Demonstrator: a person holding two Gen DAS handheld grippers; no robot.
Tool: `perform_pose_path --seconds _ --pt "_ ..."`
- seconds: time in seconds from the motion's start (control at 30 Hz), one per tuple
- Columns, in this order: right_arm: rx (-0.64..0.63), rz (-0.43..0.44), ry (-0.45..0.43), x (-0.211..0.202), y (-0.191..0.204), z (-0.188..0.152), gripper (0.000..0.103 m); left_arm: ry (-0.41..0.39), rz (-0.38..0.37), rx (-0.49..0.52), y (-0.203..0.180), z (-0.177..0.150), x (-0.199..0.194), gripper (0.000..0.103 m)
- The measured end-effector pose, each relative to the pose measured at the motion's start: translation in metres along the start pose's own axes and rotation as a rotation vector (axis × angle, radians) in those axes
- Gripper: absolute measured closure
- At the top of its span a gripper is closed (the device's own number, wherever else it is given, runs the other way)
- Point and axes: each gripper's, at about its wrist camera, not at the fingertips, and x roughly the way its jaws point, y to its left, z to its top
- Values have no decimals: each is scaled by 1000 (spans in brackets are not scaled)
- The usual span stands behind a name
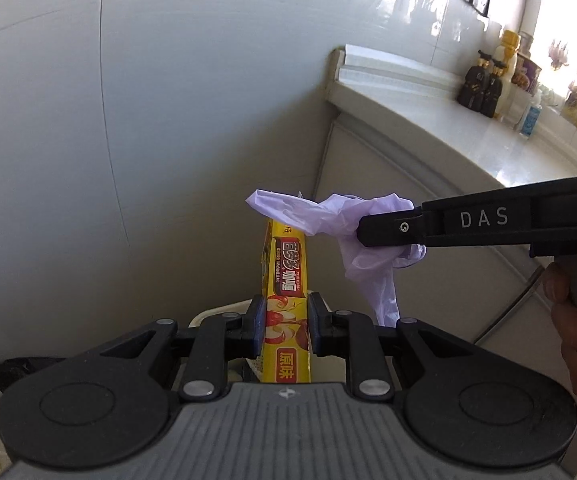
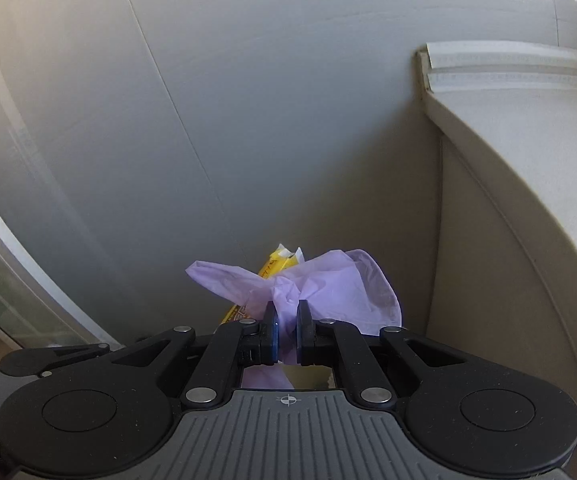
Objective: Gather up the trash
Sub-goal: 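Lift the yellow box and purple glove with both tools and carry them to the wastebasket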
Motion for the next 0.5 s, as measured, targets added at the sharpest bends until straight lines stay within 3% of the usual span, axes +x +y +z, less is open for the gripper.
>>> perform_pose_path --seconds 0.5 --pt "41 -69 155 77 -31 -49 97 96 2 -64 18 -35 54 84"
